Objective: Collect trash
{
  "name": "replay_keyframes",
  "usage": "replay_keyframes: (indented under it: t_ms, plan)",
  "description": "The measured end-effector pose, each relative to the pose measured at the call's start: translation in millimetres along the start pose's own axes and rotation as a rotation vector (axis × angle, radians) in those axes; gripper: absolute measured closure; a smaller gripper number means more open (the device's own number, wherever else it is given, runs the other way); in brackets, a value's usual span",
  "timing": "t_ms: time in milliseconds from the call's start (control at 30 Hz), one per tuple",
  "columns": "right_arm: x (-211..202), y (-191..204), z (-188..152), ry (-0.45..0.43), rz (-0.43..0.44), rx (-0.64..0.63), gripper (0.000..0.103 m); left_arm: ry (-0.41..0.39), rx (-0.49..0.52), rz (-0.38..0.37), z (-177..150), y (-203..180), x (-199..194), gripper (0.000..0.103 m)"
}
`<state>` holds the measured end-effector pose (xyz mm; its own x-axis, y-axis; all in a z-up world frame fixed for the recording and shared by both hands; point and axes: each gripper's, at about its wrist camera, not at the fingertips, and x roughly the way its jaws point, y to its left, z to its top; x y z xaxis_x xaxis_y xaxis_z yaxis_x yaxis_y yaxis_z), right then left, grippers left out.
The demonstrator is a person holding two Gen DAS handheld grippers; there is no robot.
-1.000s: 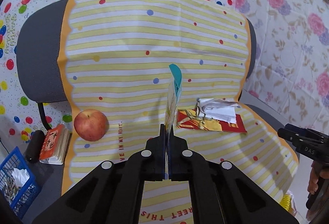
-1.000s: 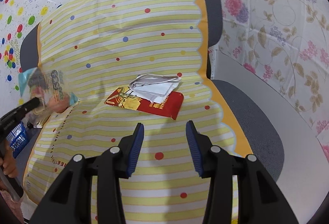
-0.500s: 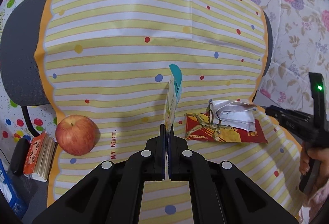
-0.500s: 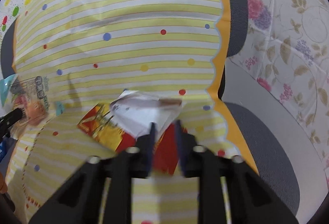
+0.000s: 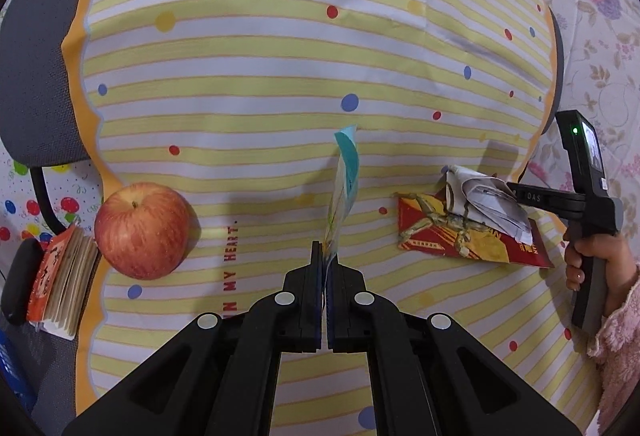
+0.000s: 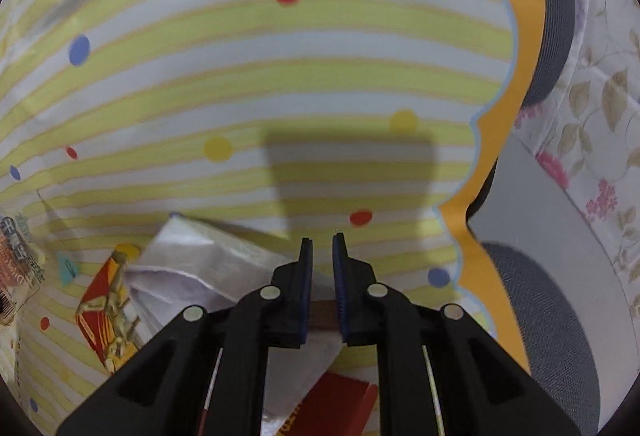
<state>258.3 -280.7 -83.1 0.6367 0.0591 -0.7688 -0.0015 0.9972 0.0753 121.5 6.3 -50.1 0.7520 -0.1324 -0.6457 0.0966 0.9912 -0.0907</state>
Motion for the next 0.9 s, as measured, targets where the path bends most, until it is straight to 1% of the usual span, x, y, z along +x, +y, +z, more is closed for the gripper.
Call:
replay_keyframes:
  t_ms: [67, 100, 200, 267, 367, 500, 633, 700, 767, 800, 867, 900]
  plan:
    - [-5.1, 2.1, -9.0, 0.025, 0.004, 0.001, 0.092, 0.009, 0.001, 0.000, -3.2, 0.7, -2.7, 0.102]
    - [-9.8, 3.9, -17.8, 0.052, 0.014, -0.004, 0.092, 0.014, 0.000, -0.006, -5.8, 1.0, -5.2, 0.102]
    - [-19.2, 7.5, -40.1, 0.110, 0.072, 0.015, 0.092, 0.018, -0.004, -0.015, -13.7, 1.7, -15.4, 0.102]
    - [-32.6, 15.8, -56.8, 0.116, 0.090, -0.004, 0.092, 0.017, -0.013, -0.022, -19.5, 3.5, -24.9, 0.102]
    - [-61.1, 38.3, -88.9, 0.129, 0.115, -0.061, 0.092, 0.016, -0.021, -0.026, -27.2, 4.9, -38.1, 0.102]
    - [-96.8, 57.3, -112.0, 0.113, 0.115, -0.097, 0.092, 0.029, -0.020, -0.045, -42.6, 1.6, -57.5, 0.102]
    - [-138.1, 54.1, -118.0, 0.031, 0.111, -0.085, 0.092, 0.054, -0.011, -0.054, -58.8, -1.8, -68.2, 0.101]
    - [-152.5, 46.1, -116.4, -0.003, 0.117, -0.072, 0.084, 0.068, -0.018, -0.055, -63.8, 0.8, -69.5, 0.100]
    - [-163.0, 40.5, -114.4, -0.042, 0.125, -0.066, 0.055, 0.082, -0.023, -0.058, -65.5, 2.2, -69.1, 0.098]
    - [-164.4, 38.2, -112.7, -0.057, 0.126, -0.068, 0.053, 0.081, -0.024, -0.055, -65.2, 2.1, -69.7, 0.098]
    - [-162.2, 33.6, -110.1, -0.075, 0.124, -0.056, 0.053, 0.072, -0.010, -0.050, -64.0, 0.4, -71.6, 0.098]
    - [-160.8, 34.2, -109.5, -0.077, 0.143, -0.051, 0.053, 0.068, -0.007, -0.048, -63.3, -1.0, -72.0, 0.098]
